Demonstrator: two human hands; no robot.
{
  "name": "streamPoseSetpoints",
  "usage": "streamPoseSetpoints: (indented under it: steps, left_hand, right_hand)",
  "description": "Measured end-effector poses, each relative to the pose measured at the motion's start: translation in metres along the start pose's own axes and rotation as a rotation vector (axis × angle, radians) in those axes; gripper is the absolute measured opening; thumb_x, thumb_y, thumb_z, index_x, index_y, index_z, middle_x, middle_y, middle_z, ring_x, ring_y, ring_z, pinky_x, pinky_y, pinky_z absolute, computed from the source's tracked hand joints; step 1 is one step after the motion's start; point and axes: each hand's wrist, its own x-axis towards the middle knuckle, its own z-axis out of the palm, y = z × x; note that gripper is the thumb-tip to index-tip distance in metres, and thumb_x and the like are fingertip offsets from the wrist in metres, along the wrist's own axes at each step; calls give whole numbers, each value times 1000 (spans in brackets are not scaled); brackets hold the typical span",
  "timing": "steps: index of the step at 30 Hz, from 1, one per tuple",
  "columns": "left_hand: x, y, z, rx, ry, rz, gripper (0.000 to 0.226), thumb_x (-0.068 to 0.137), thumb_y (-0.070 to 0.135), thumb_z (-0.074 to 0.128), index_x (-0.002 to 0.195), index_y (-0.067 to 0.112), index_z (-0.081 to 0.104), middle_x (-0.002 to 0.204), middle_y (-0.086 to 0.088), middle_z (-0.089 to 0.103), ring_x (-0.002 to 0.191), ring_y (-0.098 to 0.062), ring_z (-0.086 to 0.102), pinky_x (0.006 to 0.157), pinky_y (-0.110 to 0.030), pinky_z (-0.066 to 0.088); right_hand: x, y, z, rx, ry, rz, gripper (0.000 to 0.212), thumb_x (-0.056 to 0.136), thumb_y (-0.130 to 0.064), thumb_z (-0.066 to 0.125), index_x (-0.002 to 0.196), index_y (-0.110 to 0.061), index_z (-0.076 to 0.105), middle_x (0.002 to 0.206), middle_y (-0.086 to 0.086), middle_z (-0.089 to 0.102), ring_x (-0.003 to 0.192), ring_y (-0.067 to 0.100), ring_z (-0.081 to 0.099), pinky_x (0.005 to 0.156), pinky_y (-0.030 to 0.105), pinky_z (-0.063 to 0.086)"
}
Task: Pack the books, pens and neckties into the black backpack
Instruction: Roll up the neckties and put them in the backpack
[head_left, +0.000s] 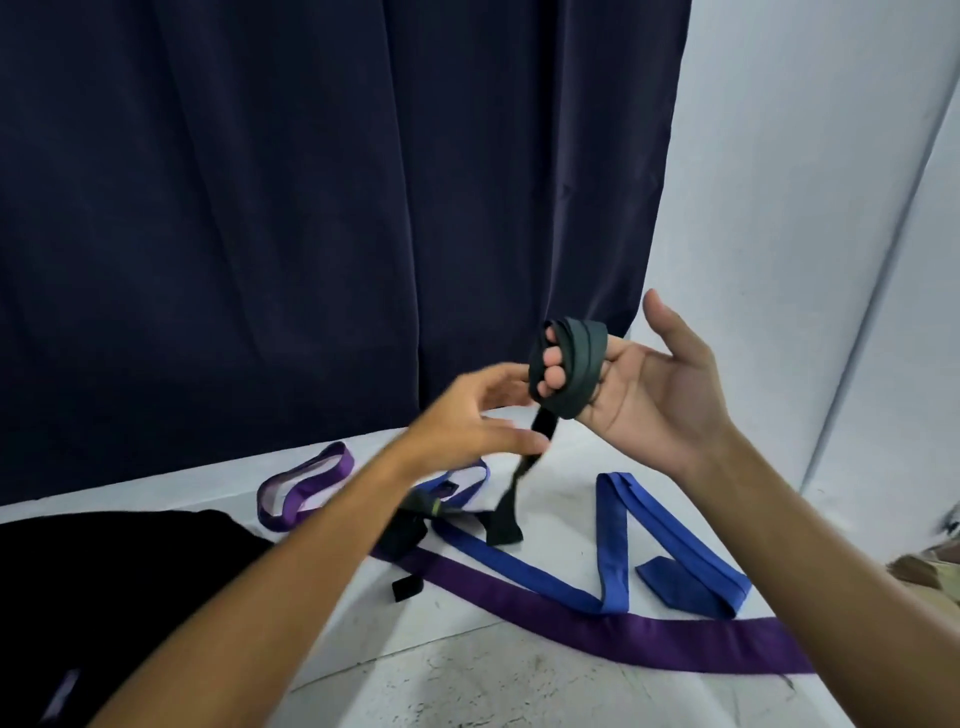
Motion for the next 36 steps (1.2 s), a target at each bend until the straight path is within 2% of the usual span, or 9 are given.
streamPoseSetpoints:
  steps: [5,9,12,17,22,26,29,34,36]
  left_hand:
    - [7,-3,58,-220,349,103,35,71,14,80,102,21,65,94,9,73,93,-11,67,88,-33,54]
    - [7,1,73,-247,360,120,19,83,6,75,89,19,62,74,10,64,68,-5,57,67,-20,48]
    - [2,-4,72,-322,353,91,12,86,13,73,83,21,65,69,-4,52,56,-10,42,56,-22,38]
    - [-4,-8,51,-391,338,86,4,89,16,65,89,12,66,63,-2,61,46,-11,38,48,-23,30]
    - [-7,-11,28,-215,429,138,15,90,7,65,77,12,69,73,3,65,57,-7,52,58,-19,44]
    - [-5,-16,14,-2,566,167,21,85,6,71,75,24,72,76,15,64,75,-2,55,71,-17,43]
    - [-10,-18,9,50,553,141,18,87,7,70,76,22,73,64,16,66,58,1,52,60,-14,40]
    - [-21,-30,18,-4,440,29,6,86,12,72,80,13,73,70,-14,71,65,-39,67,66,-47,57]
    - [-24,-32,23,-49,386,-44,6,86,10,72,81,9,71,70,-14,70,63,-32,67,66,-44,57]
  right_hand:
    - [-1,-2,9,-13,-56,-5,75,88,-56,41,115,9,66,111,24,68,98,33,70,88,40,56]
    - [-2,-4,10,7,-50,-39,80,88,-58,41,125,11,57,123,27,63,111,35,65,93,43,54]
    - [-3,-8,10,15,-55,-61,82,89,-60,40,126,12,55,125,27,61,112,35,64,95,44,53]
    - [-8,-13,5,-15,21,-69,80,88,-61,39,112,9,67,110,23,69,94,30,71,85,39,57]
    - [-11,-13,0,-17,83,5,76,85,-64,39,89,4,73,74,13,69,54,19,65,61,27,57]
    - [-10,-11,-1,-104,105,97,74,84,-63,37,76,1,73,60,11,64,42,18,56,52,23,51]
    - [-8,-8,-2,-112,92,121,71,87,-58,37,78,3,72,62,14,65,45,20,58,53,25,52]
    - [0,0,-2,-29,132,8,63,90,-49,44,99,9,68,86,20,70,69,26,70,69,35,60]
    - [3,3,-3,5,156,-26,64,91,-47,44,108,10,66,100,24,70,84,30,72,79,39,60]
